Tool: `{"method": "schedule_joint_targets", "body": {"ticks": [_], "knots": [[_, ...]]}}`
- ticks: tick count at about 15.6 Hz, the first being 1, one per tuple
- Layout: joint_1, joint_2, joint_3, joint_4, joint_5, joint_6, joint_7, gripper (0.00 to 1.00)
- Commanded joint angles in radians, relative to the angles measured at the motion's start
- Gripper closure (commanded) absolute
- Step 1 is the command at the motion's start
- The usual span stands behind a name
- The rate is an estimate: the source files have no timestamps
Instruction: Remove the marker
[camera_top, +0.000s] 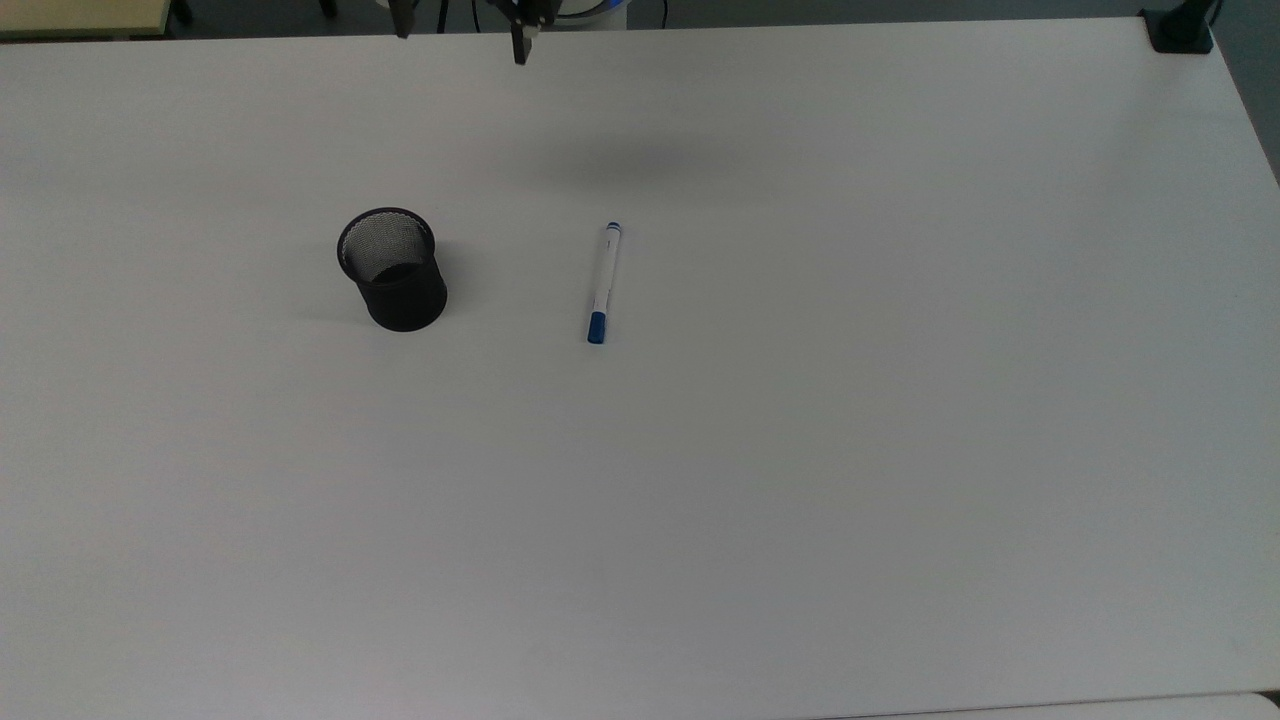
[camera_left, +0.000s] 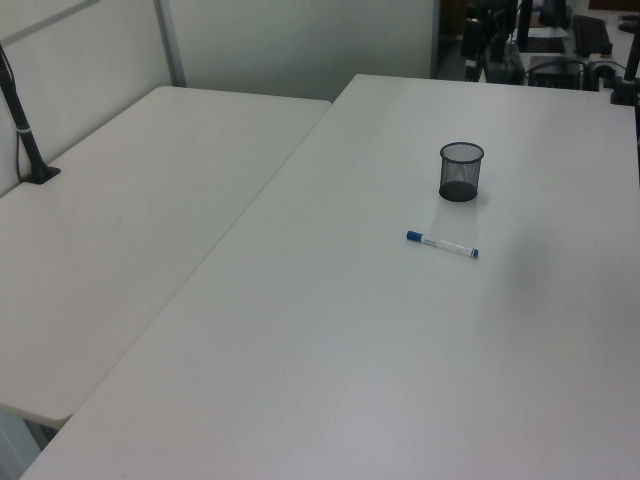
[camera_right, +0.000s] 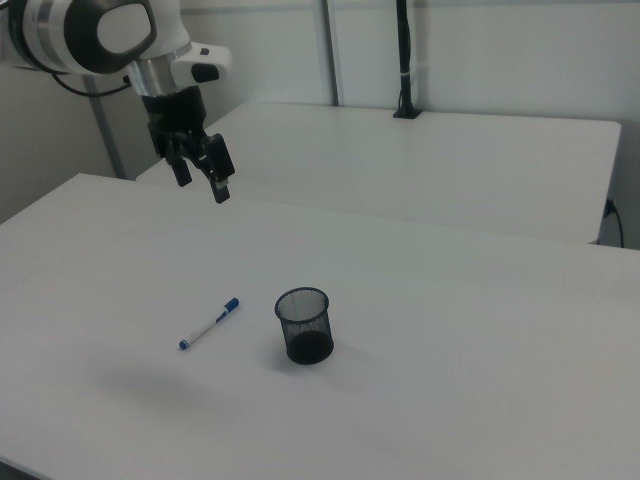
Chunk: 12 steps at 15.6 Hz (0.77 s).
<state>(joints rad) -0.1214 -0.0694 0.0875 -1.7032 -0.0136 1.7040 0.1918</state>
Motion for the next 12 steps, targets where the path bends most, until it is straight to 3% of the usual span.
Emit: {"method": "schedule_joint_targets", "body": {"ticks": [1, 4, 12], "knots": [[-0.012, -0.004, -0.008, -0.006, 0.034, 0.018, -0.080, 0.00], [-0.011, 0.016, -0.008, -0.004, 0.020, 0.111, -0.095, 0.00], [-0.004, 0.023, -0.008, -0.003, 0.020, 0.105, -0.098, 0.00]]}}
